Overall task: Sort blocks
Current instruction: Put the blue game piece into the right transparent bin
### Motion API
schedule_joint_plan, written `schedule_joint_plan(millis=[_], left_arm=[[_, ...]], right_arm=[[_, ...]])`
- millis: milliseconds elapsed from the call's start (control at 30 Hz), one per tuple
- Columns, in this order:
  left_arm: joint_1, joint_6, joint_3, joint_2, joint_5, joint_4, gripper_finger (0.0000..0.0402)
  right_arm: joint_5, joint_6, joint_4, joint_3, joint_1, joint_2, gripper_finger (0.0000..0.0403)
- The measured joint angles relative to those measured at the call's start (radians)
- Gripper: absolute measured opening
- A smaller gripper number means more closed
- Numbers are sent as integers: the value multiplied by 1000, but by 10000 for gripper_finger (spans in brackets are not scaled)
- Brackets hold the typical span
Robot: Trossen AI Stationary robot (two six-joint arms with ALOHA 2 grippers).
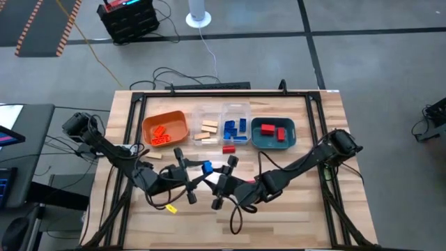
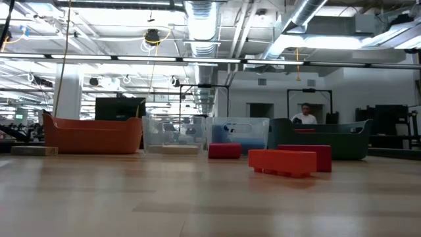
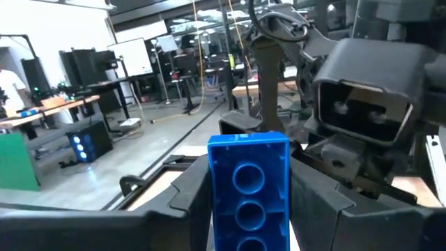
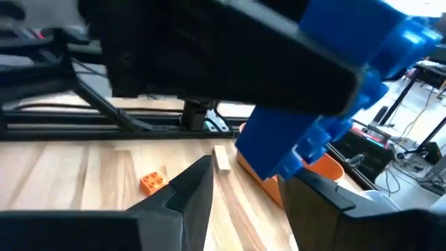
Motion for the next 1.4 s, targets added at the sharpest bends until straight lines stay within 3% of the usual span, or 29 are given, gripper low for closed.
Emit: schedule_joint_plan(millis=[500, 733, 767, 900, 1033, 1133, 1400], left_arm=[[-9, 40, 2, -2, -3, 35, 144], [-57, 127, -1, -2, -10, 43, 144], [-68, 139, -1, -3, 0, 34, 144], [-117, 135, -1, -3, 31, -118, 144], [-160, 38, -17, -2, 34, -236, 144], [-177, -3, -108, -2, 58, -137, 144], [-161, -55, -417, -2, 87, 342, 144]], right_arm=[[30, -29, 114, 0, -21, 0, 191], [57, -16, -19, 2, -21, -4, 192], [41, -2, -48, 2, -20, -4, 192], [-183, 101, -196, 2, -23, -15, 192], [-206, 162, -259, 3, -15, 12, 192], [-206, 137, -200, 2, 3, 67, 192], [-231, 166, -94, 1, 6, 179, 192]])
